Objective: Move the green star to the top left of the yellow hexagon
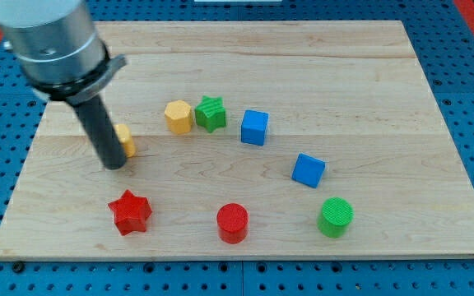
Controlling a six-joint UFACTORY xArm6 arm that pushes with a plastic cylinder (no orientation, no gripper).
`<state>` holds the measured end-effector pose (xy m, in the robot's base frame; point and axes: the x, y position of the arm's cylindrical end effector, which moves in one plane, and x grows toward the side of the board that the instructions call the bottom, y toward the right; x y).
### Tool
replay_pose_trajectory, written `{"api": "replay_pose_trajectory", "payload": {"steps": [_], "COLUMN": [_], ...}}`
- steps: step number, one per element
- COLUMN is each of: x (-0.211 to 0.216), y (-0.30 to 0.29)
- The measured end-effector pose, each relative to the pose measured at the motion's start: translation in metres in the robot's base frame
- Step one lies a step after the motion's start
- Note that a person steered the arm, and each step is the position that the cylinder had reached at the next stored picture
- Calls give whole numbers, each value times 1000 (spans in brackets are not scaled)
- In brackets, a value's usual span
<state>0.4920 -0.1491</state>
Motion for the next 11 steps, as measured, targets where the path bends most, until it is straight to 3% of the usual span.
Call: {"api": "replay_pose_trajectory", "payload": {"steps": [2,4,7,8,9,10,11], "x": [1,-56,-99,-143,-115,-120,-174], "y": [104,131,99,100,61,78,87]}}
